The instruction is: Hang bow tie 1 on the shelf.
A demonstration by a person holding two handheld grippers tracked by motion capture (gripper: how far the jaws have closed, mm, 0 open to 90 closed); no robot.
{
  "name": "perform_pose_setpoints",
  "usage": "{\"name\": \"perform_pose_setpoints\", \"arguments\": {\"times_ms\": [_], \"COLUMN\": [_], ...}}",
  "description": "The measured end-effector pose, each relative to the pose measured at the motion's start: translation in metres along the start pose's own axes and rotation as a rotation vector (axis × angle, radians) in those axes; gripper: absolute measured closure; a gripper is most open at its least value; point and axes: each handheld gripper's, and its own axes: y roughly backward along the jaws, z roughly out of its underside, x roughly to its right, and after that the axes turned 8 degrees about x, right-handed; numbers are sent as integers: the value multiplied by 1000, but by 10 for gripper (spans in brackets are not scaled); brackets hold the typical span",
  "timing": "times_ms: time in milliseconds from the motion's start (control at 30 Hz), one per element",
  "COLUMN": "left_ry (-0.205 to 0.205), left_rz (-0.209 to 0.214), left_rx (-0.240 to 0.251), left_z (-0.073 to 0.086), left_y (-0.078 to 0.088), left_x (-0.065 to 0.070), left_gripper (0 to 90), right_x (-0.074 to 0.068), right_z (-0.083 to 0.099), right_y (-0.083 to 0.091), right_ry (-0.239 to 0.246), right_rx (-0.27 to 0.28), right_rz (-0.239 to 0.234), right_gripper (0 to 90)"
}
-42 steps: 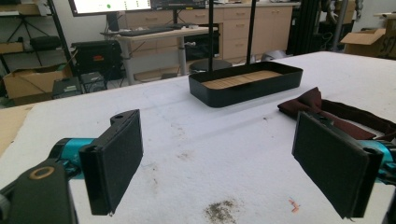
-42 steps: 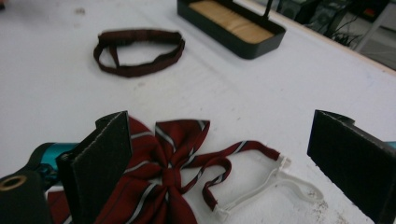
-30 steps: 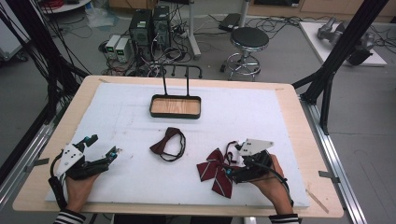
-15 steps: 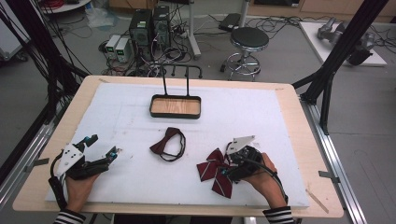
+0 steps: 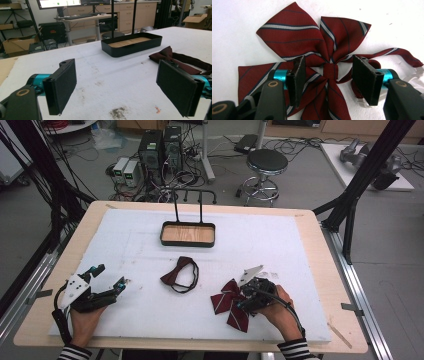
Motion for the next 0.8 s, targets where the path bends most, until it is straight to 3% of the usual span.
{"name": "perform_pose_setpoints", "arguments": {"times_ms": [333,433,533,800], "left_ry": [0,-1,-1,-2], "left_rz": [2,2,2,2], "left_rx": [0,0,-1,0], "left_z": [0,0,0,0], "left_y": [0,0,0,0], "left_x": [0,0,0,0], "left_gripper": [170,171,171,171], "right_x": [0,0,0,-1], "right_z": [-1,-3,-4,-7], "right_y": [-5,-8,-9,-10], "right_ry": [7,5,0,-6], "right_rx": [-61,-96,-102,-130], "right_rz": [-12,-13,-27,-7], "right_gripper": [514,569,626,738]}}
